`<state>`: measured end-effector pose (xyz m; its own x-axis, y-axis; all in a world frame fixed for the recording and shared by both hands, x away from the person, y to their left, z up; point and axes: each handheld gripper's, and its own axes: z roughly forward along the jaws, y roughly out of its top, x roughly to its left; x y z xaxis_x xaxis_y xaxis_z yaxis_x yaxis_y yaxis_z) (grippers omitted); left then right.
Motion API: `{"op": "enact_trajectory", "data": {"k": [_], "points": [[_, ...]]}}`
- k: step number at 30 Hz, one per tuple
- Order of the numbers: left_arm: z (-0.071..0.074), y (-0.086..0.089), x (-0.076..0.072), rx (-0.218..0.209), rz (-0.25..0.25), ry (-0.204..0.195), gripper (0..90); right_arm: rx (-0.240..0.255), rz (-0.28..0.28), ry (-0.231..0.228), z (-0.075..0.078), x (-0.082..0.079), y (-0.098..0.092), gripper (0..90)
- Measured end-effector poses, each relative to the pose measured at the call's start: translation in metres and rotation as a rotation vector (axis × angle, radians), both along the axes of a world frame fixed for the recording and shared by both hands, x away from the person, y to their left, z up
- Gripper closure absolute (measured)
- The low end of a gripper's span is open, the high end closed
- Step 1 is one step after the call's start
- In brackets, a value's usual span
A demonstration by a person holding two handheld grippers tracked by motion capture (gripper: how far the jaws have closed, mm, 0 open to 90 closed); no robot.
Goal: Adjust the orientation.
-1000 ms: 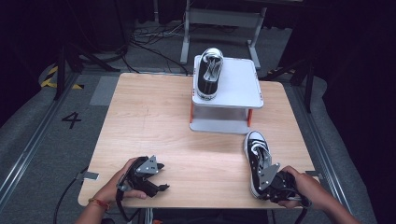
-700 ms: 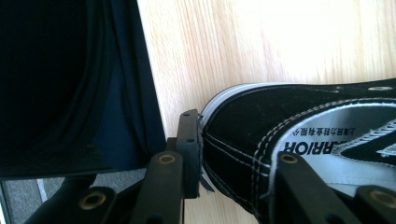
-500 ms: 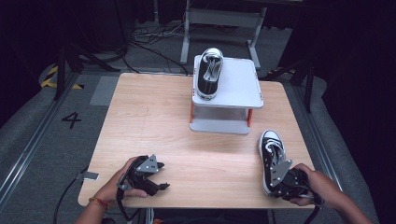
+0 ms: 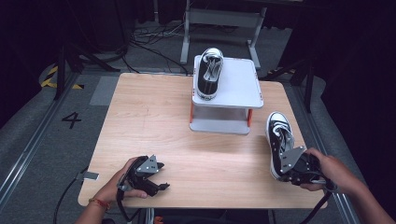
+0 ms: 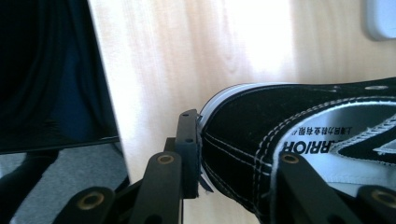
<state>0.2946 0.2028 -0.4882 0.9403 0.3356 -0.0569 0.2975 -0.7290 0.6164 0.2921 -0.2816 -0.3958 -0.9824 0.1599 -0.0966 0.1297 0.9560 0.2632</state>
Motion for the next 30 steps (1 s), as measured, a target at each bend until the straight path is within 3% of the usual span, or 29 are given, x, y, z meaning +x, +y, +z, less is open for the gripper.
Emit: {"op": "enact_trajectory", "data": {"k": [13, 17, 22, 25, 30], "points": [[0.000, 0.000, 0.001, -0.003, -0.010, 0.001, 23.1, -0.014, -0.026, -0.084, 0.043, 0.024, -0.006, 73.2], [0.000, 0.000, 0.001, -0.003, -0.010, 0.001, 23.1, 0.010, -0.033, -0.100, 0.060, 0.033, -0.006, 73.1], [0.000, 0.000, 0.001, -0.004, -0.010, 0.001, 23.1, -0.027, -0.033, -0.140, 0.079, 0.042, -0.003, 73.1], [0.000, 0.000, 0.001, -0.002, -0.009, 0.002, 23.0, -0.019, -0.029, -0.152, 0.090, 0.050, -0.001, 73.0], [0.000, 0.000, 0.001, -0.002, -0.009, 0.001, 22.9, -0.011, -0.029, -0.181, 0.098, 0.066, 0.004, 73.1]]}}
